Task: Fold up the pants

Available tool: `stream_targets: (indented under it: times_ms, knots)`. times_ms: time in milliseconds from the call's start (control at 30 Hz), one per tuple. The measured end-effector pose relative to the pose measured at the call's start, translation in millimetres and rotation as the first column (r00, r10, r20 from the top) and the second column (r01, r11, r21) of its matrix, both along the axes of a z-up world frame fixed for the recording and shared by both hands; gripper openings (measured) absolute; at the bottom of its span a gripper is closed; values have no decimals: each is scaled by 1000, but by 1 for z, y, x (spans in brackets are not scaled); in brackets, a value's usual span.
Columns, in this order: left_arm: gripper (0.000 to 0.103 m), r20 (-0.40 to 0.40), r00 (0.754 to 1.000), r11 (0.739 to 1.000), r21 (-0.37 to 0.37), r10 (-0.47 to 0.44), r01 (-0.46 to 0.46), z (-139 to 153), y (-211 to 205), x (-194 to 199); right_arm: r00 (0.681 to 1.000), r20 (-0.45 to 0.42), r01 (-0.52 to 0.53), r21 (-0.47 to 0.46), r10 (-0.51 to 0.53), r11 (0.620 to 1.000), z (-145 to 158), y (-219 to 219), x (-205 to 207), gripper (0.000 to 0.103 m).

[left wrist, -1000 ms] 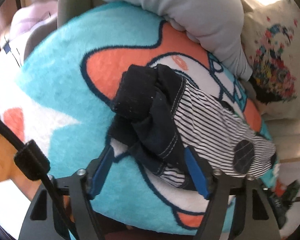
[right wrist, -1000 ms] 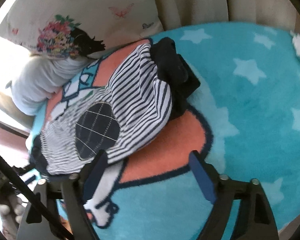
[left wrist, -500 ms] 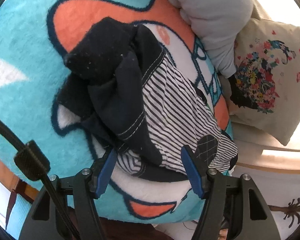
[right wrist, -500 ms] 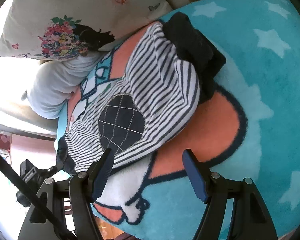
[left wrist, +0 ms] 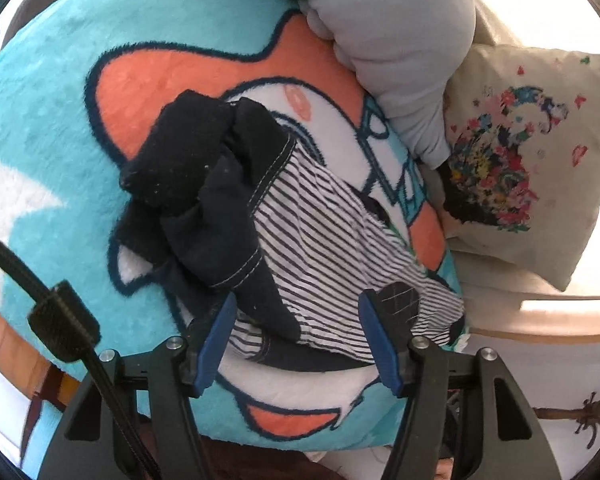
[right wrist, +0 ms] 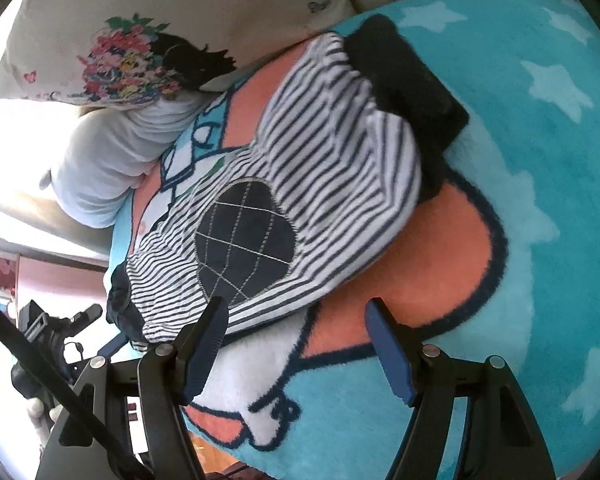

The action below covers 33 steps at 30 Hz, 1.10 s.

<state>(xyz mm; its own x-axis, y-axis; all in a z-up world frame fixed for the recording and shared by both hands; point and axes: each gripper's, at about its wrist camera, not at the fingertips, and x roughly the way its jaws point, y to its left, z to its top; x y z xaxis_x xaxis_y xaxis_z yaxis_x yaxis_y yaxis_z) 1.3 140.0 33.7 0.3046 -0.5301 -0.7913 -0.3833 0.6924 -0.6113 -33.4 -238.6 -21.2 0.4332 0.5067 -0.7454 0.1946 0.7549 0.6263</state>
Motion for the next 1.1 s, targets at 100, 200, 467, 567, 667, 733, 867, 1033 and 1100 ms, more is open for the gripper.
stream_targets:
  times_ms: [100, 200, 467, 567, 667, 733, 867, 1033, 1100]
  knots:
    - [62, -33, 999, 1000, -6, 5, -6, -13, -1, 7, 1000, 8, -20, 5, 20, 1000, 1, 3, 0, 75]
    - [62, -63, 998, 1000, 7, 1, 0, -25, -8, 15, 999, 13, -46, 24, 46, 999, 0, 8, 1, 75]
    - [12, -50, 998, 999, 34, 27, -25, -24, -2, 16, 944, 149, -275, -145, 296, 950, 35, 62, 0, 75]
    - [12, -32, 999, 999, 17, 31, -31, -19, 0, 16, 874, 215, -377, -268, 436, 887, 49, 100, -3, 75]
    - [12, -19, 999, 1000, 7, 29, -29, -16, -1, 15, 788, 240, -453, -397, 567, 798, 51, 138, -4, 74]
    - [12, -18, 1000, 1000, 1, 24, -24, -16, -2, 15, 744, 223, -503, -434, 630, 748, 44, 161, -2, 66]
    - [12, -11, 1000, 1000, -4, 19, -19, -15, -2, 15, 705, 169, -546, -489, 689, 680, 28, 184, 4, 47]
    - [12, 7, 1000, 1000, -23, 19, -19, -11, -1, 16, 741, 127, -552, -444, 659, 706, 24, 182, 23, 3]
    - [12, 20, 1000, 999, -28, 19, -19, -7, -1, 21, 744, 139, -538, -456, 654, 709, 35, 179, 27, 2]
